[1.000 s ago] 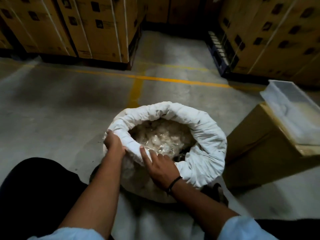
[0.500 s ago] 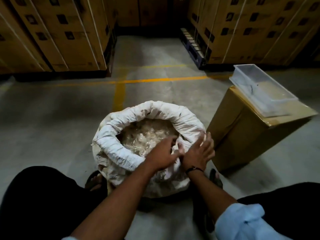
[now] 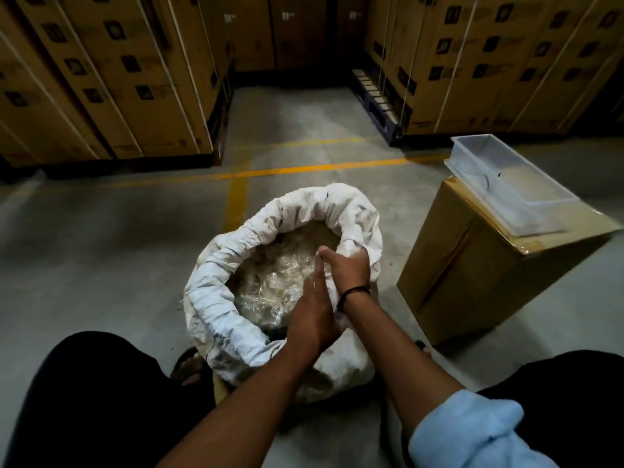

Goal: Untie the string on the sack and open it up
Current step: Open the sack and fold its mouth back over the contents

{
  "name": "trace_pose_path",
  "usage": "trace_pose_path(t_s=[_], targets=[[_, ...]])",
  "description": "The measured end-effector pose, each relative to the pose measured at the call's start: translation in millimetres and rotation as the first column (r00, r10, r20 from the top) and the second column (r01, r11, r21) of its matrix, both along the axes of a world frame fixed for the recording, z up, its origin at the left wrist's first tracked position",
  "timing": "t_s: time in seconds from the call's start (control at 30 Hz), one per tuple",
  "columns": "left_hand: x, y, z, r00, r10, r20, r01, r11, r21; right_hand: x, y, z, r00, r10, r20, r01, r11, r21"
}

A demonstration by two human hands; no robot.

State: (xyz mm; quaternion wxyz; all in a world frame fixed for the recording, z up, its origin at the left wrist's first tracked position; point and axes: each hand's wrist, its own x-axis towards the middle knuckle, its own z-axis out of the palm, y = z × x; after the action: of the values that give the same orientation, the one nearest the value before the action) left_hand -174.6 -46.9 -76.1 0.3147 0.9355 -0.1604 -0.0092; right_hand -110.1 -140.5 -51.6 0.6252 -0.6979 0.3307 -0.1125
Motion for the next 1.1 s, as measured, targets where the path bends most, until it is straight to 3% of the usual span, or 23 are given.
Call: trace_pose_path(t_s=[0.1,0.2,0.23,0.33,0.5,0.6,0.73,0.8,0.87,0.9,0.97,1.1], targets=[[-8,-7,2,0.997,0.068,0.024,-0.07,0.995,0.068,-6,-3,8,0.996,0.041,-0.082,-0.055,0.983,-0.175],[-9,-8,4,0.994,0.105,0.003,-0.105,0.993,0.045,-10,-12,2,0.968,-0.075,-0.24,-0.022,0.926,-0.378],[-8,-10,4,0.996,0.093,0.002,-0.093,0.994,0.055,-11,-17,0,0.961,-0.105,-0.256,0.02,0.949,-0.314],[-16,-17,6,0.997,0.073,0.005,-0.073,0.993,0.094,-4,-31,-10,0.981,-0.108,-0.16,0.132,0.979,0.152],[-14,-23,-1,0.981,0.144,0.128,-0.163,0.975,0.152,15,-36,-1,0.987,-0.135,0.085,0.109,0.961,0.256],[-11,-28,-5,0.978,0.124,0.167,-0.165,0.95,0.264,1,-36,21,0.989,-0.127,0.076,0.09,0.923,0.375],[-15,-36,-21,0.988,0.079,0.136,-0.125,0.917,0.379,-6,-49,19,0.975,-0.114,-0.193,0.157,0.962,0.222],[-21,-45,-26,0.993,0.064,0.104,-0.102,0.902,0.419,-6,-52,11,0.965,-0.183,-0.188,0.163,0.979,-0.119],[-27,-53,-28,0.992,0.079,0.096,-0.113,0.891,0.439,-5,-51,-1,0.976,-0.167,-0.138,0.069,0.843,-0.534],[-26,-57,-28,0.991,0.093,0.1,-0.128,0.891,0.436,-2,-50,-5,0.976,-0.147,-0.16,0.011,0.768,-0.641],[-19,-62,-41,0.987,0.077,0.143,-0.136,0.873,0.467,11,-45,-5,0.951,-0.095,-0.293,-0.126,0.746,-0.654],[-16,-74,-59,0.976,-0.037,0.215,-0.08,0.856,0.51,28,-44,-4,0.855,0.115,-0.506,-0.352,0.845,-0.403]])
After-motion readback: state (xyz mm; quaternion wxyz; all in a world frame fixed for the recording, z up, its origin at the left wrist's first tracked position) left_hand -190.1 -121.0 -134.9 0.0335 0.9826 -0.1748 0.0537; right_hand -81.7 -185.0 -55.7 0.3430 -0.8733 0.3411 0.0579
